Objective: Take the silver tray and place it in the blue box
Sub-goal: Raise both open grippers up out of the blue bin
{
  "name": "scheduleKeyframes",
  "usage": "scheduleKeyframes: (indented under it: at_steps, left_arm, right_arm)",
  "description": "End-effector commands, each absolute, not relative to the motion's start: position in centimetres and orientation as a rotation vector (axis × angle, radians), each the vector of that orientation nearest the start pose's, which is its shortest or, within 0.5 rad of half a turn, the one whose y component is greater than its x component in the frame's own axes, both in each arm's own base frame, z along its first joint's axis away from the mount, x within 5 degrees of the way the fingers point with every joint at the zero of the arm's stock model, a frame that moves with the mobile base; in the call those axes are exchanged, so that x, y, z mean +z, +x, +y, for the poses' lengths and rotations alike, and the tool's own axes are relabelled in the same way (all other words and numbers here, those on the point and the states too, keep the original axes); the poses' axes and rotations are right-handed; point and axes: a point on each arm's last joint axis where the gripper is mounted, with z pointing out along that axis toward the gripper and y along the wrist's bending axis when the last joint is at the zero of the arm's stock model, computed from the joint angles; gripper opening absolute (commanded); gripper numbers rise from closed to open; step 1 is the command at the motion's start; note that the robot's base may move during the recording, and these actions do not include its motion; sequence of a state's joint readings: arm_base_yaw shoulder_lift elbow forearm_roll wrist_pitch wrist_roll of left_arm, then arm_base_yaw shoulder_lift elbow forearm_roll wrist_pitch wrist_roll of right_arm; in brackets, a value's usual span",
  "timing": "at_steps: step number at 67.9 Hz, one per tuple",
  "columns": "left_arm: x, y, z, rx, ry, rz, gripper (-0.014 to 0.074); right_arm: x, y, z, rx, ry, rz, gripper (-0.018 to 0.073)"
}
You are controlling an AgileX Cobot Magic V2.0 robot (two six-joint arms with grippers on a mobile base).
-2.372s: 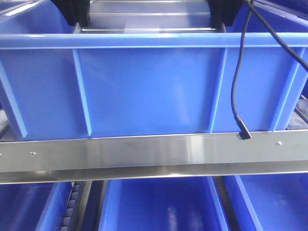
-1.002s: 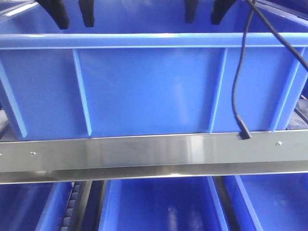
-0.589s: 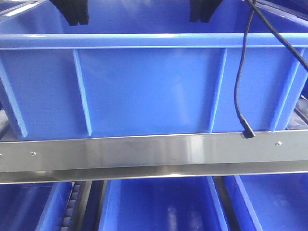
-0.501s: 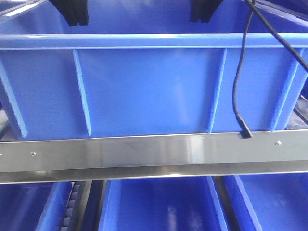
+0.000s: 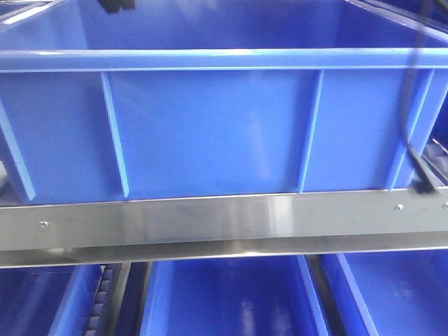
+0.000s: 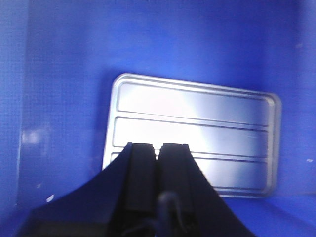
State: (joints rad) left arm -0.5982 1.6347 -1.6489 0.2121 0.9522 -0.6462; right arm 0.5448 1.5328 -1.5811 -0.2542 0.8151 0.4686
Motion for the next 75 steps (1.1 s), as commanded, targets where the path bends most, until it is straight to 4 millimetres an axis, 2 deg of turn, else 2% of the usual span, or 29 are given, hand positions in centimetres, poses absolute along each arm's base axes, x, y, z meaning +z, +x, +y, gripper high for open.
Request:
scheduleKeyframes:
  at_steps: [1, 21, 32, 39, 48, 62, 75]
  left_arm:
    - [41.6, 28.6, -18.4, -0.441, 0.027, 2.259, -0.009]
    - [41.7, 22.3, -15.4, -0.601, 0.092, 2.057, -0.009]
    - [40.5, 18.4, -12.7, -0.599, 0.189, 1.953, -0.009]
    - [40.1, 15.8, -11.0, -0.624, 0.24, 1.819, -0.009]
    - [38.6, 12.7, -9.0, -0.634, 0.305, 1.633, -0.009]
    - [34.8, 9.0, -6.2, -0.593, 0.35, 1.554, -0.009]
    - [33.6, 6.5, -4.3, -0.602, 0.326, 1.495, -0.0092]
  right_arm:
    - [43.6, 28.0, 15.1, 0.295, -0.237, 2.037, 0.0053]
    - [41.5, 21.0, 11.6, 0.388, -0.279, 1.859, 0.0053]
    - [39.9, 16.8, 9.2, 0.401, -0.314, 1.733, 0.0053]
    - [39.2, 14.2, 7.8, 0.398, -0.349, 1.618, 0.0053]
    - [37.8, 11.1, 6.2, 0.413, -0.363, 1.513, 0.0053]
    - [35.2, 8.6, 4.5, 0.4, -0.348, 1.523, 0.0053]
    - [34.8, 7.3, 3.4, 0.381, -0.32, 1.537, 0.0053]
